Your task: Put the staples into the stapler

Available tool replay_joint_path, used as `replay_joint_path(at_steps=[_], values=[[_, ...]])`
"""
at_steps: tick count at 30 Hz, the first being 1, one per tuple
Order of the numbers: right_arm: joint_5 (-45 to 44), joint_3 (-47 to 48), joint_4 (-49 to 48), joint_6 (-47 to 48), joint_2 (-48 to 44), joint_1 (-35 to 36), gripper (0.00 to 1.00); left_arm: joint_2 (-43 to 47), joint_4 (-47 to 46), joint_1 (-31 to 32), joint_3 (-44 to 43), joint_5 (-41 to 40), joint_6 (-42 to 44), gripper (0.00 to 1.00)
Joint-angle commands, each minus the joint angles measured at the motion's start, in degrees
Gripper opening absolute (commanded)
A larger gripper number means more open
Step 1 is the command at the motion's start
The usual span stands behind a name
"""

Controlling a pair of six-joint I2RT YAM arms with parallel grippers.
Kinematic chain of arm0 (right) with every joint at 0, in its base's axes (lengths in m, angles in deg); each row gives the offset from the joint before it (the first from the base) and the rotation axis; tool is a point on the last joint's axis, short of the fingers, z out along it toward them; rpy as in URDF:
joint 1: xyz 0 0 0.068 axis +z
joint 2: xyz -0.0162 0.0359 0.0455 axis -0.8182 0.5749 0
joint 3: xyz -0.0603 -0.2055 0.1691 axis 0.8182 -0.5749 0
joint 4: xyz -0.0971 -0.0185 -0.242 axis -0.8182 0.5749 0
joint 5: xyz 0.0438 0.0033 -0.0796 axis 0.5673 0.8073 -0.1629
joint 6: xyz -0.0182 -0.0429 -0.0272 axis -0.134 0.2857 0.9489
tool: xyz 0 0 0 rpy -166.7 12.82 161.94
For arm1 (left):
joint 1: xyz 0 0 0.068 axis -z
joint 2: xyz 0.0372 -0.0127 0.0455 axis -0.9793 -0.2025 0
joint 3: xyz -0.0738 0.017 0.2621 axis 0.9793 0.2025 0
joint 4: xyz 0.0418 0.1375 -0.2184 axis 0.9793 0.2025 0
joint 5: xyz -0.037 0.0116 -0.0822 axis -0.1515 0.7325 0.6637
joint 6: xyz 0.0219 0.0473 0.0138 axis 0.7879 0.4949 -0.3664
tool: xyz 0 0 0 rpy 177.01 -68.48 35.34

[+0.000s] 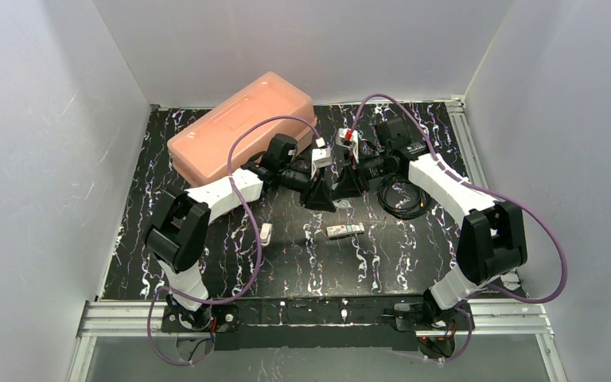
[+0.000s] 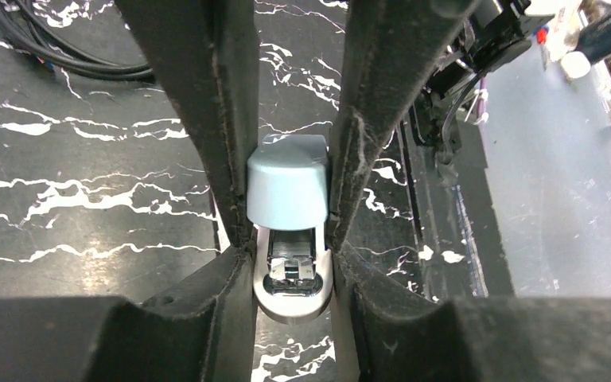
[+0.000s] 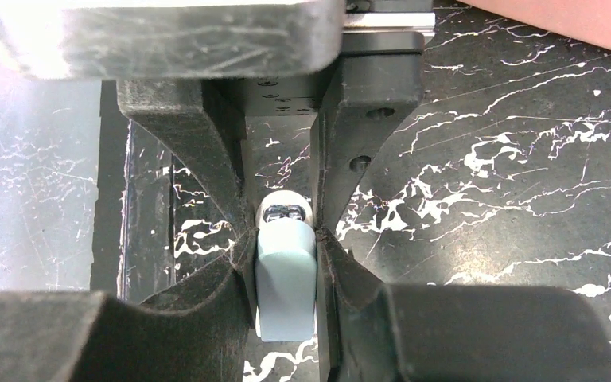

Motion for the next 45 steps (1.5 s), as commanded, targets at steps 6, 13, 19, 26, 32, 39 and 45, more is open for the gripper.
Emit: replay_joint_path(at_steps=[6,13,19,26,32,39,45], values=[[-0.94,-4.72,-12.75,-8.42,-7.72,-4.62,0.05,2.77,-7.27,-0.53,4.49,-3.77,-3.86,0.0],[-0.74,-11.01,-22.88,-16.44,-12.17,-10.17,0.08,4.66,-18.38,-1.42,11.27,-8.15,-10.5,0.0],[-1.65,-17.21,-28.25,-19.73,-13.65,-13.53,0.09,4.25,-24.97,-1.5,14.81,-11.17,-13.39,0.0],[-3.16,-21.55,-32.48,-21.25,-14.56,-16.13,0.11,2.65,-29.05,-1.5,17.58,-14.68,-13.23,0.0],[-2.6,-23.94,-38.53,-22.71,-13.39,-16.93,0.01,0.21,-29.42,-1.5,17.93,-17.43,-11.68,0.0],[-2.92,-25.3,-42.8,-22.53,-12.55,-16.88,0.01,-1.53,-29.07,-1.5,17.14,-18.83,-9.01,0.27],[-5.0,-24.0,-42.57,-20.62,-11.77,-16.89,0.01,-0.51,-25.01,-1.5,15.62,-21.26,-5.76,0.68]])
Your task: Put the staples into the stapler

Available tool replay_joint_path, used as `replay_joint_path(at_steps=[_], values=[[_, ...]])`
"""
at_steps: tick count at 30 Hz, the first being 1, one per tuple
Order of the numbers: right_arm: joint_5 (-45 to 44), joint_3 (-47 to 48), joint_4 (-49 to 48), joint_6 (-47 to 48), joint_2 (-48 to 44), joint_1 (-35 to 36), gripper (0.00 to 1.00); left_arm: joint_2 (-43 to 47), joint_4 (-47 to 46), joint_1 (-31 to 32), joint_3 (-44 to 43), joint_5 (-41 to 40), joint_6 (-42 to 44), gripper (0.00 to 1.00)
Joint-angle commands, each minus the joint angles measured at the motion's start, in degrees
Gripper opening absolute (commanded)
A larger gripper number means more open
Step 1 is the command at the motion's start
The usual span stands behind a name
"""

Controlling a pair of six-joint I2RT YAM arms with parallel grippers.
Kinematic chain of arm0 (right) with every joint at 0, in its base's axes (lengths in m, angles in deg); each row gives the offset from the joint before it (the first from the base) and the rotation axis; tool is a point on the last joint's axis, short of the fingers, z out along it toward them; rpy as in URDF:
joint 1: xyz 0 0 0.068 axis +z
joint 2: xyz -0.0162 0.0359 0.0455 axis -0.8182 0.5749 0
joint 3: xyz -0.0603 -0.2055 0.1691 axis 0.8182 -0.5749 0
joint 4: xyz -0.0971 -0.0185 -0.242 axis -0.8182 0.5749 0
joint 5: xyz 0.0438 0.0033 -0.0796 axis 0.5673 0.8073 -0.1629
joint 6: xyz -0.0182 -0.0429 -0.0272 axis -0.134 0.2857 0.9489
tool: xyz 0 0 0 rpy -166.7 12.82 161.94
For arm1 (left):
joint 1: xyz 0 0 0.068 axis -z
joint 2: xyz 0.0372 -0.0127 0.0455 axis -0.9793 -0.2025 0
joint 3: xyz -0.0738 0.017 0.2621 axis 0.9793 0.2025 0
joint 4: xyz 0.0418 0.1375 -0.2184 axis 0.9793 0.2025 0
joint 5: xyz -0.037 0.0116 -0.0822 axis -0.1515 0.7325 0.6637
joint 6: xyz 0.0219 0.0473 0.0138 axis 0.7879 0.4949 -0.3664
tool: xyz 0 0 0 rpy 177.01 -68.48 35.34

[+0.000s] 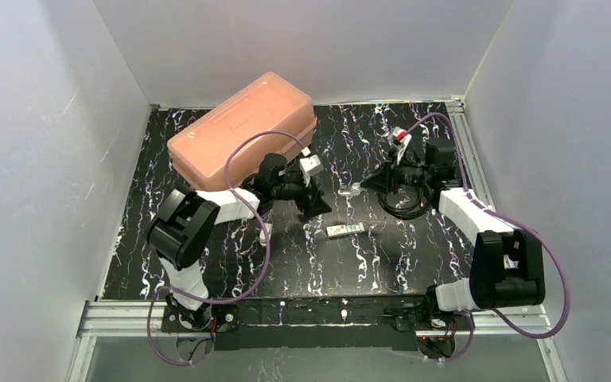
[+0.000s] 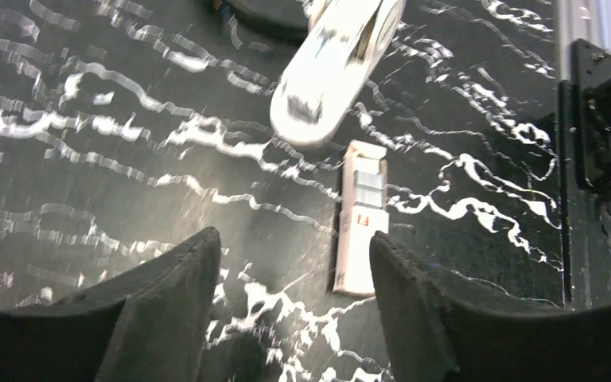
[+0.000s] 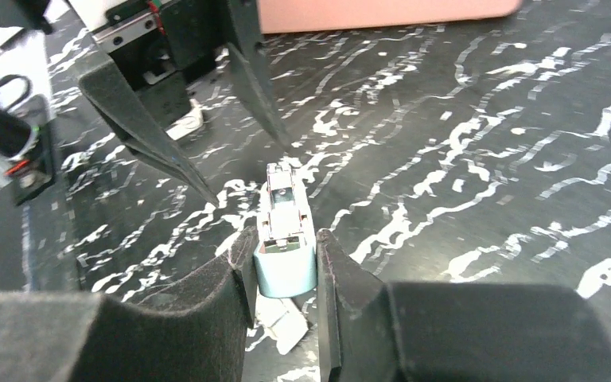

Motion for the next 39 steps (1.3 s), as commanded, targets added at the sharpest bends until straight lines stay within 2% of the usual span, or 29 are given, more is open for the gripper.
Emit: replay_joint_path(at_steps=[1,4,8,14,18,24,39], values=[[-4.44,1.89,-3.65,1.73,0.01,-1.19,0.01,1.24,6.47,-0.97,-0.17,-4.79,4.11,0.73],[-5.77,2.46,-4.17,2.99,0.87,-1.14,0.01,3.11,9.23,-0.97,-0.11,-5.29,6.76,0.81],[-7.62,2.26,-7.21,4.35,2.86,-0.5,0.01,6.35,15.09,-0.93,-0.48,-4.98,11.26,0.86],[-9.51,2.96,-9.39,10.76,10.55,4.0,0.01,13.69,36.19,-0.97,-3.63,-9.3,24.87,0.92],[-9.65,3.15,-9.07,14.56,14.0,5.79,0.02,18.62,43.63,-0.93,-2.93,-13.35,30.5,0.93],[-9.2,2.13,-9.17,17.83,15.24,5.9,0.1,21.73,45.15,-1.05,-0.18,-17.69,33.47,0.93],[-9.53,1.42,-3.88,23.05,15.77,5.92,0.37,22.25,43.45,-1.1,2.8,-20.56,34.1,0.94]])
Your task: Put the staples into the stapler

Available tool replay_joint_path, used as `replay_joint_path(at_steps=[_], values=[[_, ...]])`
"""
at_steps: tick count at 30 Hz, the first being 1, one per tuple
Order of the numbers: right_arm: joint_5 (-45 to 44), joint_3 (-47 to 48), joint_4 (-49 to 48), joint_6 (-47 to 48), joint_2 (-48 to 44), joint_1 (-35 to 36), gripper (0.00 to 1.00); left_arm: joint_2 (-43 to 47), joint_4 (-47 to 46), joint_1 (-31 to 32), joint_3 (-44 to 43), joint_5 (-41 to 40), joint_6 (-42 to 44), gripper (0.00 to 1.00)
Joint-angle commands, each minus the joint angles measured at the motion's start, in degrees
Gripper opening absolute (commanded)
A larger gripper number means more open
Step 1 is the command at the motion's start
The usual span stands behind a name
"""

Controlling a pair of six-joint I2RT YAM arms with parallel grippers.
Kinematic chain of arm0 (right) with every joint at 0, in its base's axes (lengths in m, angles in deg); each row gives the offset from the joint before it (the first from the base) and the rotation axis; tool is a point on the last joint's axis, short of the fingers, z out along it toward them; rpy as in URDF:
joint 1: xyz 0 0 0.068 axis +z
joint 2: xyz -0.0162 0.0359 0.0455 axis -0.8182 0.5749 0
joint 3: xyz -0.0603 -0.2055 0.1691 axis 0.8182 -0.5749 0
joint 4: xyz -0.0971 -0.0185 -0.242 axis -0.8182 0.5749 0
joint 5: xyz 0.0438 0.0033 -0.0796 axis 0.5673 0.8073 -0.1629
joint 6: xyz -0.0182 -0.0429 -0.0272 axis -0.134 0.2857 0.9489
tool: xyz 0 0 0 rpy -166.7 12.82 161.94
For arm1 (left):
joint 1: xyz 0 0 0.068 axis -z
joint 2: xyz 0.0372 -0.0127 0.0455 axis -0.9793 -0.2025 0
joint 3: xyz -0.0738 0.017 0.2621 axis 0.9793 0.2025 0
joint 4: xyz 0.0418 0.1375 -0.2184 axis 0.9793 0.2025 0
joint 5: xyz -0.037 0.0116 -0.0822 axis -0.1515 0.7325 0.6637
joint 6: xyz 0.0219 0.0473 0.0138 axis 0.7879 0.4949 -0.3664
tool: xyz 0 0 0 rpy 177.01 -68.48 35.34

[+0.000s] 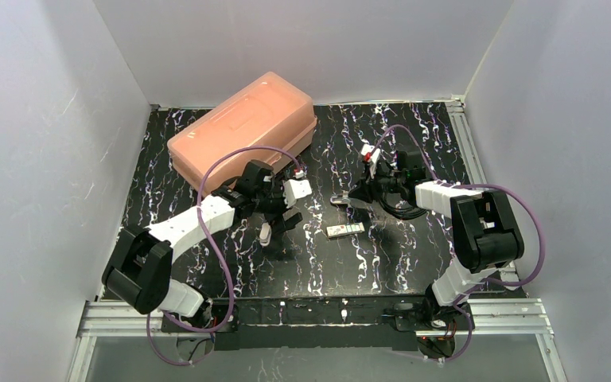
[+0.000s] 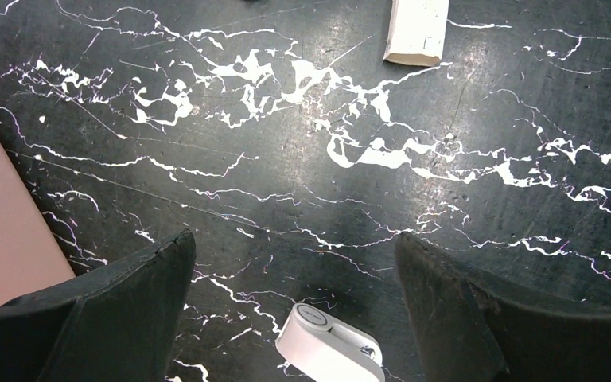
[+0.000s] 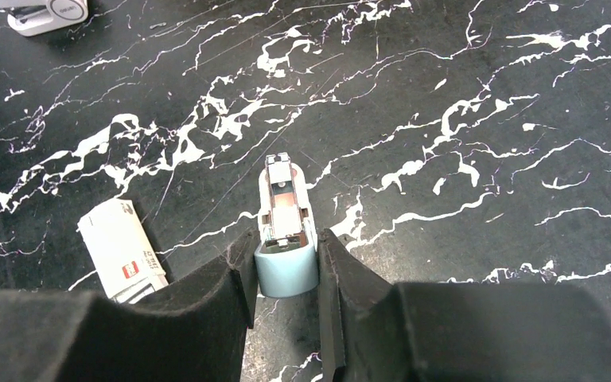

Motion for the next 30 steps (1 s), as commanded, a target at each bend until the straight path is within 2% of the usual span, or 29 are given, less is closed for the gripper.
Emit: replay_joint_path(at_steps=[1,18,23,30], values=[[0.1,0.68,1.84,3.02,0.12,-0.17,0.38,1.92,1.33,0.1,0.63,-1.23,1.08,0.94],[-1.09,2.59,6.46,5.66,-0.21,-0.27,0.51,3.84,3.6,-0.86,1.73,-4.77,2.26,0.94],[-2.07,4.35,6.99,4.79,-2.4,-0.26,0.54,4.06,9.03,-1.13,-0.15,-11.06,0.79,0.94],[-3.77,6.56,9.53,3.82,-6.21,-0.22,0.55,1.1,19.83,-1.19,-3.59,-19.45,-7.73,0.94]])
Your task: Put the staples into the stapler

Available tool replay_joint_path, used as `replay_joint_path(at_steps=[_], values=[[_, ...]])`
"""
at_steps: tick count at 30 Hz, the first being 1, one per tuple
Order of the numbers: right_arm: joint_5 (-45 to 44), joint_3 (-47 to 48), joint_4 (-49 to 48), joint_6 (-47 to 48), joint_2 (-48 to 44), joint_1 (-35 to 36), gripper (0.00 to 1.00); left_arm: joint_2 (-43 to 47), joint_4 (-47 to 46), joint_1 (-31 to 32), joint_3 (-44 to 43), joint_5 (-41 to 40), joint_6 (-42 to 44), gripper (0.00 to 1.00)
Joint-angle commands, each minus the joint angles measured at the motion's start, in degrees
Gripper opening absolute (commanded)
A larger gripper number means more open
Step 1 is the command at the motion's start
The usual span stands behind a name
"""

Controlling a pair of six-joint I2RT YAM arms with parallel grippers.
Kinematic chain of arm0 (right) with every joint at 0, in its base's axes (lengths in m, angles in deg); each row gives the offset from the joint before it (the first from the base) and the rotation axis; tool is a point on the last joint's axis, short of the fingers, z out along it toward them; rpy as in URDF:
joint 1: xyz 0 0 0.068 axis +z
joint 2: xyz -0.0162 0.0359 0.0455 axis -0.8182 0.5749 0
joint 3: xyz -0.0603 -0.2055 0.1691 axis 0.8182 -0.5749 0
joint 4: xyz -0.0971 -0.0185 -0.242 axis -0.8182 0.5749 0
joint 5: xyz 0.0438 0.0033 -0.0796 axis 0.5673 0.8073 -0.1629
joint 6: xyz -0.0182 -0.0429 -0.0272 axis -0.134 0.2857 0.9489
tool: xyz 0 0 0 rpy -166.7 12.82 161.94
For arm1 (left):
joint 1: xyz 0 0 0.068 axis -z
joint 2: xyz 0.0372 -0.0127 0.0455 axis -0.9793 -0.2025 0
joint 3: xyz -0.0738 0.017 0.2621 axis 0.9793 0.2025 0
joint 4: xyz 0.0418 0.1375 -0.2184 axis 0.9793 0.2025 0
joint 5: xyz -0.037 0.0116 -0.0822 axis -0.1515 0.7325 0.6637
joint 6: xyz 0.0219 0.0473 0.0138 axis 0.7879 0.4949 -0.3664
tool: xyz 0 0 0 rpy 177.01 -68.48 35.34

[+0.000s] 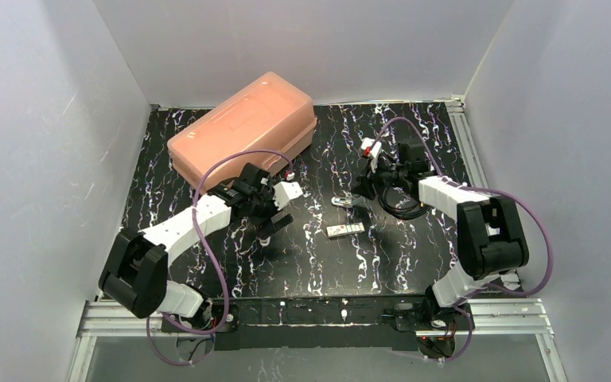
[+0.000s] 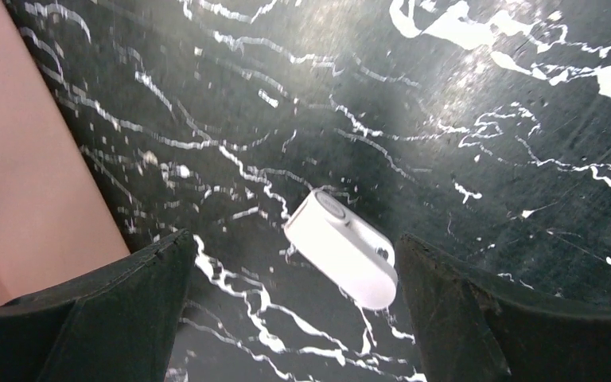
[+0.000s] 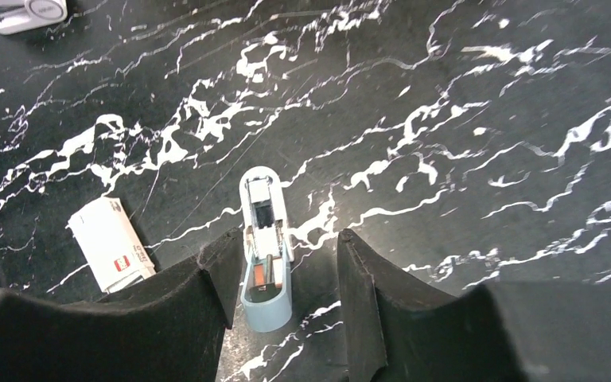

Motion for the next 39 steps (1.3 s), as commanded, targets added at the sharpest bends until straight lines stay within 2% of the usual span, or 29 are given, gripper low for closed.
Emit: replay_joint_path(at_steps=[1,7,10,13,17,19,22,24,27,29,33,37,39], values=[[-0.75,2.74,1.31,-0.22,-4.51,-0.18,0.55,-1.36,10.1,-0.34,-3.73,-6.63,-7.03,0.94],[-1.16,2.04,2.44,-0.48,-6.4,-0.24,0.55,-5.97,14.84,-0.25,-5.65,-6.47,-11.63,0.9],[-1.55,1.91,3.17,-0.42,-7.42,-0.24,0.55,-8.2,15.68,-0.26,-6.51,-5.37,-12.52,0.83],[-1.96,1.9,3.81,-0.41,-8.35,-0.23,0.54,-9.37,16.57,-0.18,-7.6,-3.23,-12.82,0.67],[-2.25,1.99,4.1,-0.52,-9.47,-0.25,0.53,-10.57,16.45,0.9,-8.94,0.91,-8.61,0.38],[-2.33,2.08,4.1,-0.9,-9.99,-0.19,0.53,-11.81,16.4,2.07,-10.22,1.92,-5.91,0.27],[-2.54,1.56,5.57,-1.46,-11.15,-0.24,0.52,-13.9,15.79,4.84,-12.31,2.96,-1.74,0.18],[-2.79,0.88,5.46,-1.77,-12.12,-0.22,0.52,-15.29,15.01,6.89,-14.13,3.08,1.08,0.17],[-2.85,-0.22,5.8,-1.98,-13.37,-0.24,0.52,-18.33,14.85,9.01,-16.98,3.43,4.06,0.18],[-2.74,-0.97,6.5,-1.98,-14.04,-0.18,0.52,-20.59,15.33,9.6,-18.94,3.83,4.67,0.24],[-1.83,-1.76,9.16,-0.78,-15.09,0.39,0.53,-20.71,14.58,9.84,-19.25,3.94,4.31,0.51],[-2.12,-1.77,11.16,0.77,-15.18,3.47,0.56,-13.65,9.42,9.37,-12.56,3.21,4.57,0.78],[-2.25,-1.24,11.38,0.93,-14.45,5.93,0.57,-9.38,7.67,8.2,-9.02,3.76,4.86,0.87]])
